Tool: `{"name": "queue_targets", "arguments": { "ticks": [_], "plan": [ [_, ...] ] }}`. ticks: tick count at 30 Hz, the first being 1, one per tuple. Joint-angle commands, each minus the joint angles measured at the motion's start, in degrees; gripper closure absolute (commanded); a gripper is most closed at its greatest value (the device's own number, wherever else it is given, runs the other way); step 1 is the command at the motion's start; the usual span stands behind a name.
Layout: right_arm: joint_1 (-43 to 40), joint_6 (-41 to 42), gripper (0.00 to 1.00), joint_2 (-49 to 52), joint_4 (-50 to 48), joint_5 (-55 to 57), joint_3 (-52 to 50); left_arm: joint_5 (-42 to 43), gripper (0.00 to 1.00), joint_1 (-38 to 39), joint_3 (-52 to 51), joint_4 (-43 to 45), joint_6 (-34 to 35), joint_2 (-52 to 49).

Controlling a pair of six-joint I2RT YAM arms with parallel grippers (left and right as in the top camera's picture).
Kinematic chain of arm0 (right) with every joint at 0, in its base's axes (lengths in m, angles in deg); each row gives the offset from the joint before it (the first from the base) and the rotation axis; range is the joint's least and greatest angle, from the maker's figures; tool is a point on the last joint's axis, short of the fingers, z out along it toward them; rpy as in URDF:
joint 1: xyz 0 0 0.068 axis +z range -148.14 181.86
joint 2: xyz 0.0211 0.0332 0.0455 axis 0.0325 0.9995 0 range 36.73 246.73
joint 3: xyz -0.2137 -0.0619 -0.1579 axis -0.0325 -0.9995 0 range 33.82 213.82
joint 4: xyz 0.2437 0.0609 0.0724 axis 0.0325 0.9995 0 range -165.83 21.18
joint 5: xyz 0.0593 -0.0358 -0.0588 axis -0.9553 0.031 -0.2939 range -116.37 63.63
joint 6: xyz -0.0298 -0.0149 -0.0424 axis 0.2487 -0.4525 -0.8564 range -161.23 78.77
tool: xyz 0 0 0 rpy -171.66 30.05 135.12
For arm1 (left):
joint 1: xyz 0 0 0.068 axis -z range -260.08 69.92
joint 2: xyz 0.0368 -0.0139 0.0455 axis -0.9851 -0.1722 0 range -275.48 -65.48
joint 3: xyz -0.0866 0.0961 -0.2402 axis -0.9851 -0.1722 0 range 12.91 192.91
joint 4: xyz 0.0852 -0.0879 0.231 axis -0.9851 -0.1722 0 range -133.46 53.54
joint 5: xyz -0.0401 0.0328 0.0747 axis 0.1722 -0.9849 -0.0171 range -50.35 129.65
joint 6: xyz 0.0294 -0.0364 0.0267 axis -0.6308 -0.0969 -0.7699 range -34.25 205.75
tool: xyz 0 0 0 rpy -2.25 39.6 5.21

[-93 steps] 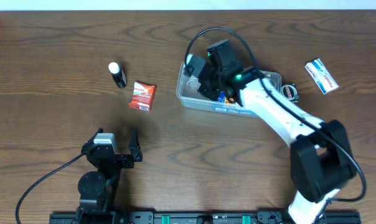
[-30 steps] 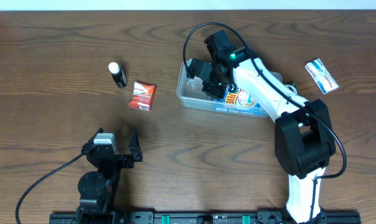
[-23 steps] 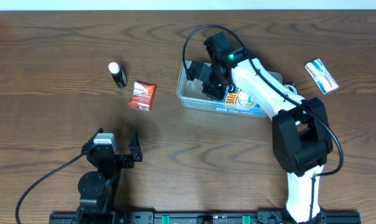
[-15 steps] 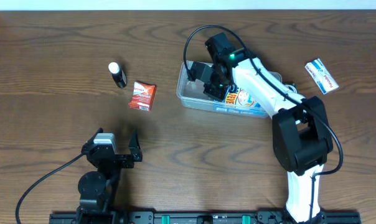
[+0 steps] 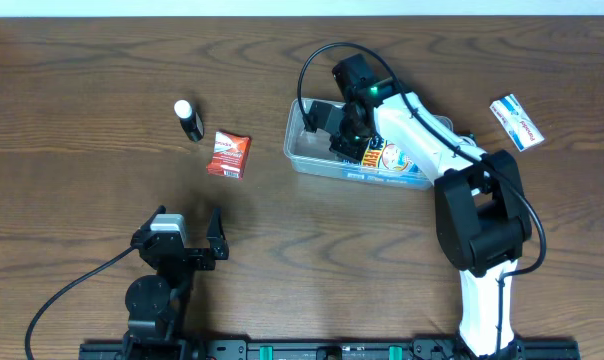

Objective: Pack container

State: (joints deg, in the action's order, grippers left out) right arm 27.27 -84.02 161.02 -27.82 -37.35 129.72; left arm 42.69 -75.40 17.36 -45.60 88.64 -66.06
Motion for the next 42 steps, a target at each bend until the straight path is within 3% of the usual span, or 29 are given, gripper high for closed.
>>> {"name": "queue_targets", "arguments": {
  "ticks": [1, 34, 39, 42],
  "plan": [
    [-0.48, -1.01, 0.99, 1.49, 0.07, -0.92, 0.52, 0.42, 0.02, 0.11, -1.55, -0.59, -0.74, 0.35],
    [-0.33, -1.33, 0.99, 1.51, 5.11, 8.04, 4.63, 0.42, 0.02, 0.11, -1.55, -0.59, -0.74, 0.35],
    [-0.04, 2.95, 0.99, 1.25, 7.98, 7.54, 8.72, 0.39, 0.02, 0.11, -1.55, -0.59, -0.74, 0.35],
    [0.17, 10.54, 0.99, 0.46, 8.13, 7.39, 12.72, 0.42, 0.02, 0.11, -1.55, -0.59, -0.74, 0.35]
  ]
}}
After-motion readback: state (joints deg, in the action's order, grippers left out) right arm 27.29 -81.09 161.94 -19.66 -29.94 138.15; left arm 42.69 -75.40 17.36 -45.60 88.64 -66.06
